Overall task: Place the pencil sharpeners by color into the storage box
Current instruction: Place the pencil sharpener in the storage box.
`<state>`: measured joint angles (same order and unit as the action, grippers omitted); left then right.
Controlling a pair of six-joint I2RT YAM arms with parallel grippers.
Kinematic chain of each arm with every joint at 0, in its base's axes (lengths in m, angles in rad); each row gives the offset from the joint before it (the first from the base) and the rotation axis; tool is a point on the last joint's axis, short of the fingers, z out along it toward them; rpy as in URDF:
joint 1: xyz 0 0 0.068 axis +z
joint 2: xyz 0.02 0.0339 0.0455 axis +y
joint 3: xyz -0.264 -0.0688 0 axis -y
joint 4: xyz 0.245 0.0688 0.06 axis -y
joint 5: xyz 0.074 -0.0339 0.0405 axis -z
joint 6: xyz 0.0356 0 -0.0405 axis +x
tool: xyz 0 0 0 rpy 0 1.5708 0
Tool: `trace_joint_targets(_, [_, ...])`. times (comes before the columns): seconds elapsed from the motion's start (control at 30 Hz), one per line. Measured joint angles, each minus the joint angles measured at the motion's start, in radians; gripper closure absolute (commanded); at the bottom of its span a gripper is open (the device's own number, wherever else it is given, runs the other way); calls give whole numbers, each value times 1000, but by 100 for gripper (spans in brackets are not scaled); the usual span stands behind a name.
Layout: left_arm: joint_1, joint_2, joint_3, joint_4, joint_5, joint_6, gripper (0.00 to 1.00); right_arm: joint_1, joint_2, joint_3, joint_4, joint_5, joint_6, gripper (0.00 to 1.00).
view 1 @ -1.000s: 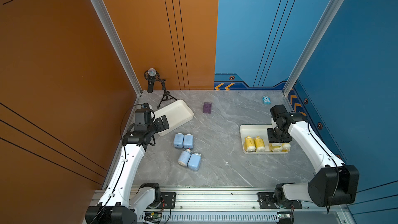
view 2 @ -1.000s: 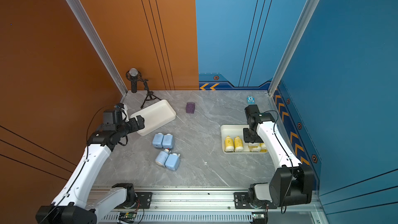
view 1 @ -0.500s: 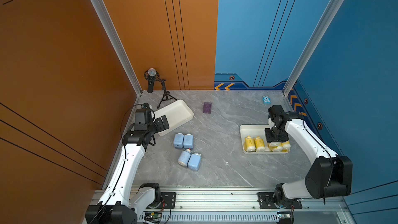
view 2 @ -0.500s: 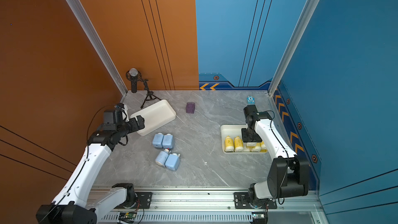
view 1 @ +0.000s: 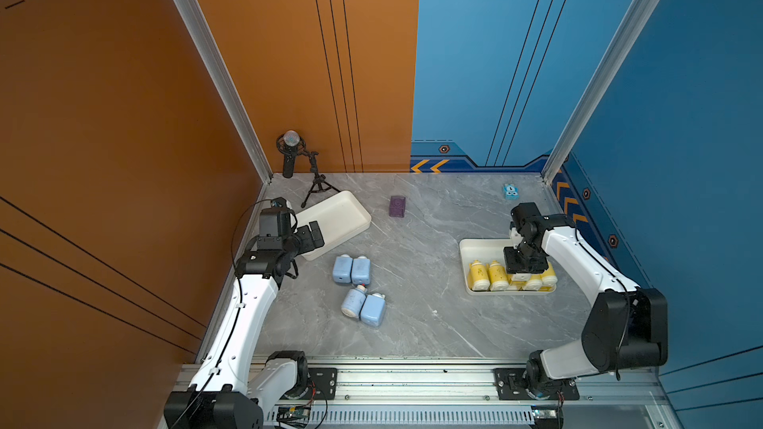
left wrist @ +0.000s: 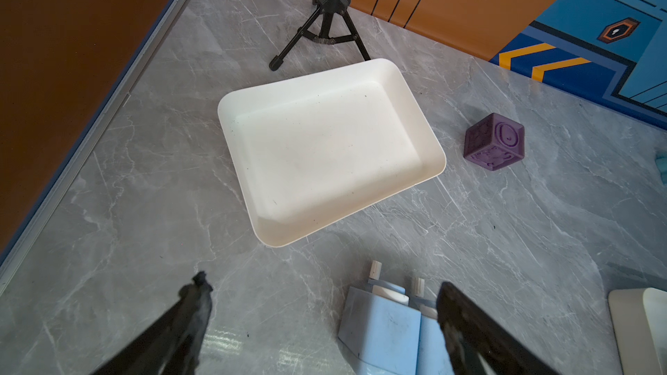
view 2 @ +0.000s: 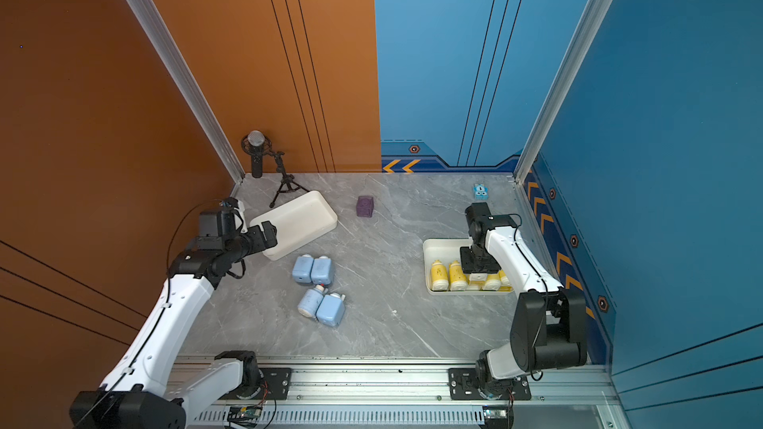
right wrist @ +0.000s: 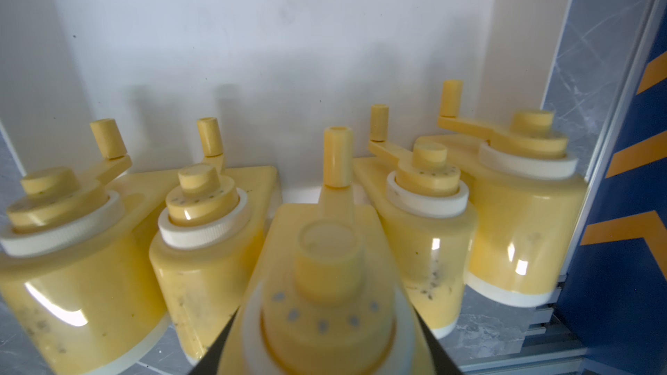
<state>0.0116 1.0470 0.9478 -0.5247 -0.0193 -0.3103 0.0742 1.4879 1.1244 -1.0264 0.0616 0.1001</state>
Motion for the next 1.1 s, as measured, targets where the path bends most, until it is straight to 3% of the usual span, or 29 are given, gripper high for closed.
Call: trace_joint_targets(1.1, [0,2,0,0,-7,0,2,-17,137,-24,51,-33,-8,60])
